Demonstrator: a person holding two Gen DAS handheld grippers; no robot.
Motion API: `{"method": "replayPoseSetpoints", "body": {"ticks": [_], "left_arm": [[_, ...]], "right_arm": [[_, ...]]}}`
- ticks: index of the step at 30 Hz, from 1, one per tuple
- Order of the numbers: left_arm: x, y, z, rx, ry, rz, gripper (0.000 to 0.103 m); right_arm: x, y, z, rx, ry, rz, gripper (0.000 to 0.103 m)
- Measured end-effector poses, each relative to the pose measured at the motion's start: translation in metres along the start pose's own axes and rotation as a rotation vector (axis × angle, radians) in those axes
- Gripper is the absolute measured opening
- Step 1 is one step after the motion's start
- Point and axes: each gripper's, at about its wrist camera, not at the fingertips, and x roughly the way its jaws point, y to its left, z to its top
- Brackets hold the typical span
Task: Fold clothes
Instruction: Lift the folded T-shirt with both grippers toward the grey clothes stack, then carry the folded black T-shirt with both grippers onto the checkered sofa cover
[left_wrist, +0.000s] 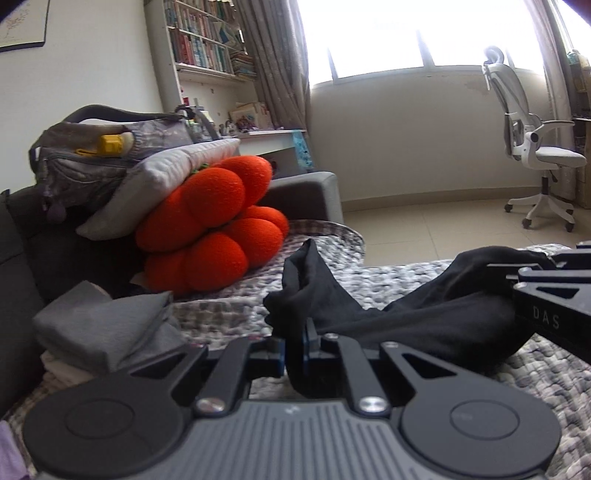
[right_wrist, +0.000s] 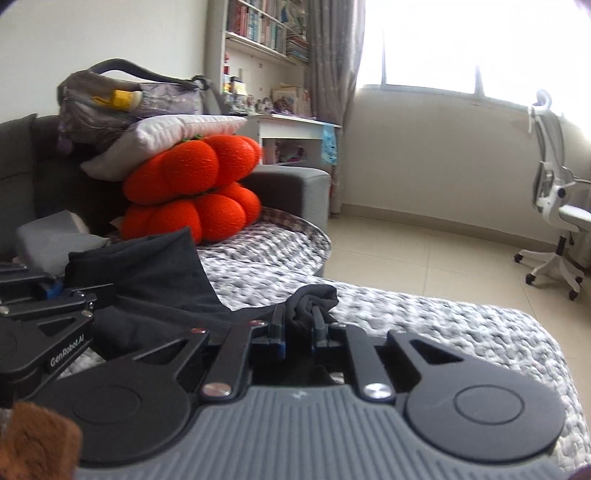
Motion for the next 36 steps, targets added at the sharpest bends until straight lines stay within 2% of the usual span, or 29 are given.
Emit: {"method": "replayPoseSetpoints", "body": {"ticks": [5,11,19,22,26,29,33,34,36], "left_arm": [[-0.015,0.058,-0.007,-0.052,-0.007,0.051,0.008],[-0.024,0.135,-0.024,-0.161,0.019,0.072,0.008],[-0.055,0.257,-0.047,-0.391,0.054,0.128,0.008],[-0.078,0.299,-0.055,-0.444,0.039,0.203,0.008],[-0.103,0.358,-0.065,-0.511,0.006,0.349,0.008],[-0.124,0.393,-0.074,-0.555,-0.041,0.468,0.008],[-0.146,0.409,-0.099,-0.547,-0.109,0.634,0.008],[-0.147,0.409,-0.109,-0.544,-0.111,0.658,0.008],[-0.136,0.409,-0.142,-0.577,-0.038,0.678,0.008]], "right_arm": [[0.003,0.047,0.017,-0.02,-0.007,0.119,0.012],[0.019,0.112,0.04,-0.048,0.026,0.279,0.011],[0.028,0.216,0.083,-0.144,0.059,0.543,0.011],[0.036,0.264,0.098,-0.192,0.069,0.645,0.011],[0.051,0.339,0.115,-0.238,0.074,0.798,0.011],[0.055,0.398,0.121,-0.268,0.01,0.912,0.011],[0.055,0.451,0.114,-0.267,-0.09,1.029,0.011],[0.06,0.461,0.106,-0.272,-0.083,1.045,0.011],[0.072,0.481,0.087,-0.302,-0.044,1.069,0.011]]}}
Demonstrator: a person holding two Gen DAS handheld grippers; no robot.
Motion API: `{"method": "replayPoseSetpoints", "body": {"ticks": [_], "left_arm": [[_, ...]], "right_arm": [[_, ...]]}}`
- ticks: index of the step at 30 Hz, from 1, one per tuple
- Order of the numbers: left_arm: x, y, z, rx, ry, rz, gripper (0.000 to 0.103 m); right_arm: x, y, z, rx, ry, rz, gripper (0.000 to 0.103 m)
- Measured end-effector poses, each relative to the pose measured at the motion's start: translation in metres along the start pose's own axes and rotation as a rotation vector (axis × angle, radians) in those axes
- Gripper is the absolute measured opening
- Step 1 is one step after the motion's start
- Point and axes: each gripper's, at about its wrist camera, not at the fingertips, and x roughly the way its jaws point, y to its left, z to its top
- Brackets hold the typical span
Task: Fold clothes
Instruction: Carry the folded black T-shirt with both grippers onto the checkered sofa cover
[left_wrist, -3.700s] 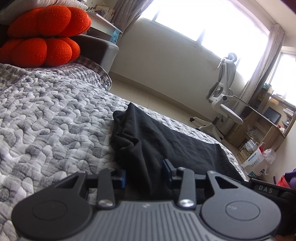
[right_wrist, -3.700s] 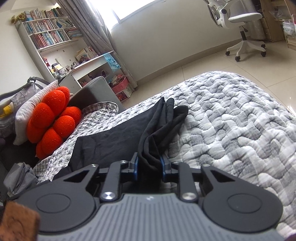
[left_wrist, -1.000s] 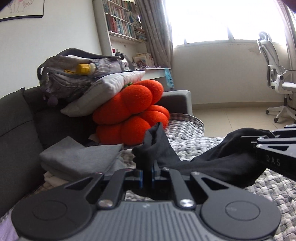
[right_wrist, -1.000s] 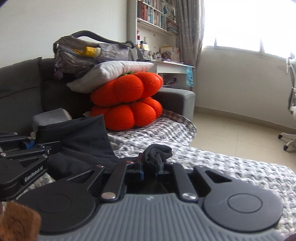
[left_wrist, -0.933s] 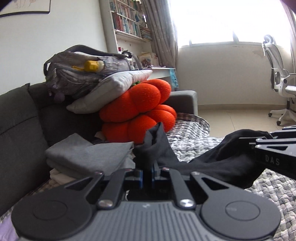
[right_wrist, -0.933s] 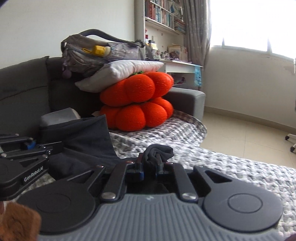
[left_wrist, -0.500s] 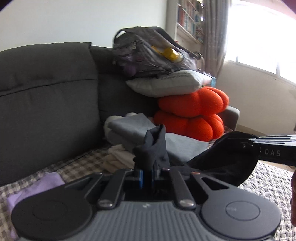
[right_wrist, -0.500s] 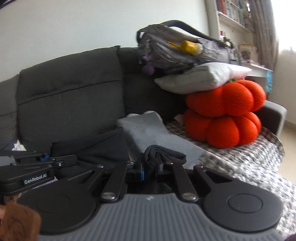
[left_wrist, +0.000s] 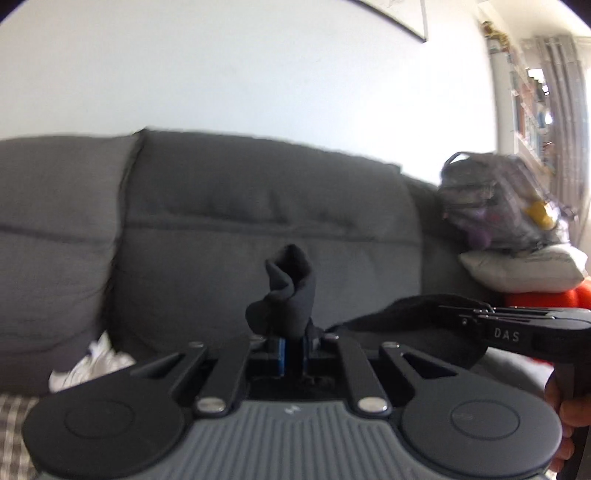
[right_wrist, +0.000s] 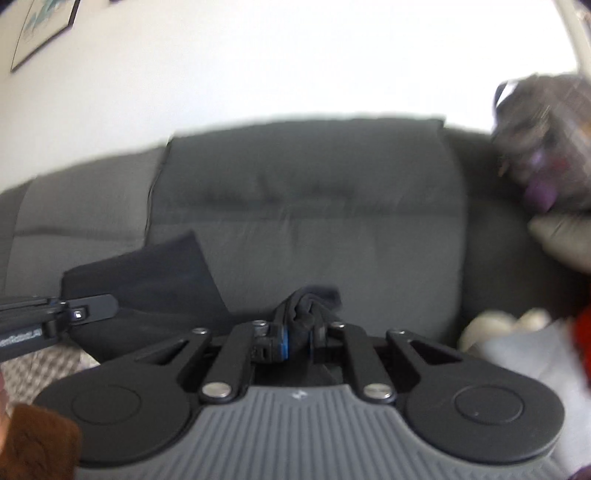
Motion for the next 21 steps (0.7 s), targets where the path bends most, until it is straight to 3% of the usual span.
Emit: {"method": "replayPoseSetpoints", "body": {"ticks": [3,5,9,21], "left_arm": [[0.037,0.018,-0.056,-0.085,0.238,-0.007,0.009],[0.044,0.027,-0.083,-0.151,0.297,-0.022,0.009],[0.033,0.027,-0.094,-0.145,0.242,-0.044,0.01],[0.024,0.054,-0.098,-0.325,0.332,-0.148,0.013]], "right_arm": [[0.05,-0.004,-0.051,-0.012,0.217,0.004,0.011],[0.07,-0.015,-0.086,0.029,0.34,0.004,0.011],[0.053,-0.025,-0.1,0.072,0.336,0.031,0.011],[0.027,-0.031,-0.105,0.16,0.407,0.063,0.013]]}}
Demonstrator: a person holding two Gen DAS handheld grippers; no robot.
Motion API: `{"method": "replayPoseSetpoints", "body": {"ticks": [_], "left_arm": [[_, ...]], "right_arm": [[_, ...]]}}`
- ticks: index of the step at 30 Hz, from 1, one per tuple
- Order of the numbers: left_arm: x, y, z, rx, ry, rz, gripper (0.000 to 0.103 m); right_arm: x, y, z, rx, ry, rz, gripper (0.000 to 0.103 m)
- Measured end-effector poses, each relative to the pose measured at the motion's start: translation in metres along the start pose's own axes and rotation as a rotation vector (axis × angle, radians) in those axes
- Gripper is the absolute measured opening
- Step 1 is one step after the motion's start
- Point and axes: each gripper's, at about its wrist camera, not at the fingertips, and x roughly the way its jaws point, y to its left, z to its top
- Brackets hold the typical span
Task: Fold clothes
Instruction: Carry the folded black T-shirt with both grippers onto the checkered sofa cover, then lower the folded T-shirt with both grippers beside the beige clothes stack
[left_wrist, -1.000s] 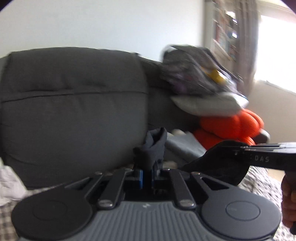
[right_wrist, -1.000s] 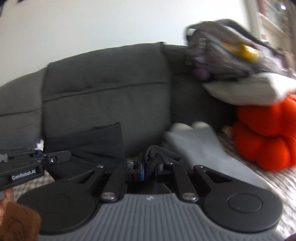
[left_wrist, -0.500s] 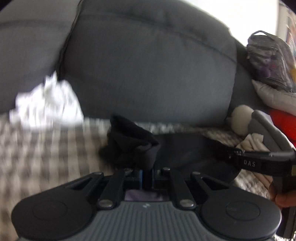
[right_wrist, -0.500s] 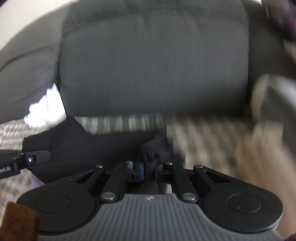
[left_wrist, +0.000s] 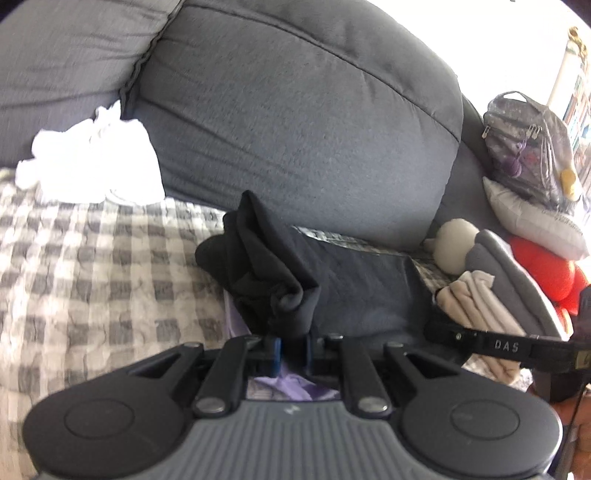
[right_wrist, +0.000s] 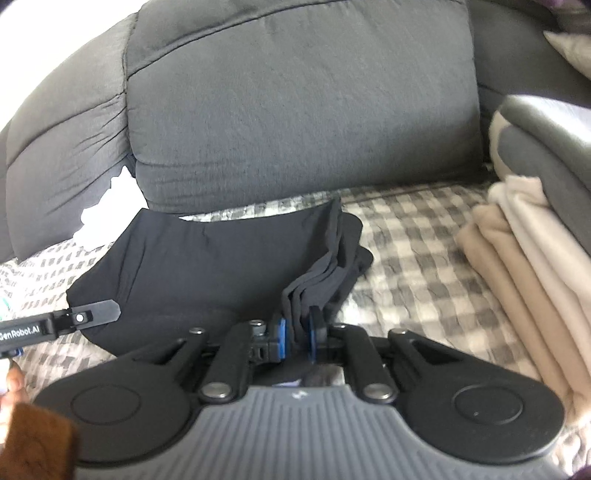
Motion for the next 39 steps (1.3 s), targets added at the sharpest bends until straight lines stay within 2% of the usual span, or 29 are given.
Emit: {"method": "replayPoseSetpoints", "body": {"ticks": [4,6,7,9,11,12,14,16,17,19,21,23,29,31,34,38,39], "left_arm": [[-0.007,0.01,0.002,-0.051,0.035,0.003,0.027],[-0.014,0.014,0.005,-0.063,0.036,0.02,0.033],[-0.018,0.016,0.008,-0.065,0.032,0.026,0.034],[-0.022,0.014,0.018,-0.044,0.012,0.03,0.036],[-0.019,0.009,0.032,0.0,-0.014,0.032,0.043],[-0.014,0.005,0.04,0.028,-0.028,0.036,0.051],[0.005,0.002,0.057,0.053,-0.007,0.042,0.058],[0.03,0.002,0.069,0.052,0.049,0.039,0.06],[0.043,0.004,0.073,0.048,0.08,0.035,0.061],[0.06,0.01,0.075,0.032,0.111,0.037,0.062],[0.07,0.016,0.074,0.036,0.127,0.028,0.064],[0.076,0.021,0.073,0.038,0.133,0.004,0.066],[0.086,0.033,0.068,0.023,0.126,-0.068,0.075],[0.085,0.037,0.068,0.005,0.121,-0.087,0.075],[0.082,0.045,0.071,-0.048,0.115,-0.111,0.075],[0.081,0.046,0.074,-0.032,0.092,-0.054,0.073],[0.083,0.046,0.074,-0.035,0.103,-0.061,0.072]], "right_arm": [[-0.002,-0.004,-0.006,-0.006,0.04,0.024,0.017],[-0.006,-0.011,-0.005,0.021,0.022,0.028,0.024],[-0.01,-0.016,-0.003,0.046,-0.001,0.031,0.025],[-0.016,-0.028,0.002,0.105,-0.034,0.042,0.027],[-0.017,-0.037,0.01,0.155,-0.057,0.046,0.03],[-0.015,-0.04,0.014,0.173,-0.064,0.046,0.031],[-0.002,-0.045,0.025,0.194,-0.048,0.079,0.039],[0.018,-0.05,0.035,0.242,-0.009,0.126,0.047],[0.027,-0.052,0.04,0.264,0.015,0.145,0.048],[0.04,-0.052,0.048,0.287,0.041,0.155,0.051],[0.048,-0.049,0.051,0.266,0.061,0.126,0.053],[0.054,-0.046,0.051,0.235,0.076,0.092,0.053],[0.062,-0.045,0.046,0.242,0.034,0.117,0.054],[0.061,-0.044,0.045,0.24,0.029,0.107,0.051],[0.06,-0.049,0.043,0.257,0.027,0.109,0.052],[0.063,-0.048,0.043,0.261,0.014,0.103,0.053],[0.063,-0.047,0.043,0.26,0.01,0.098,0.053]]}}
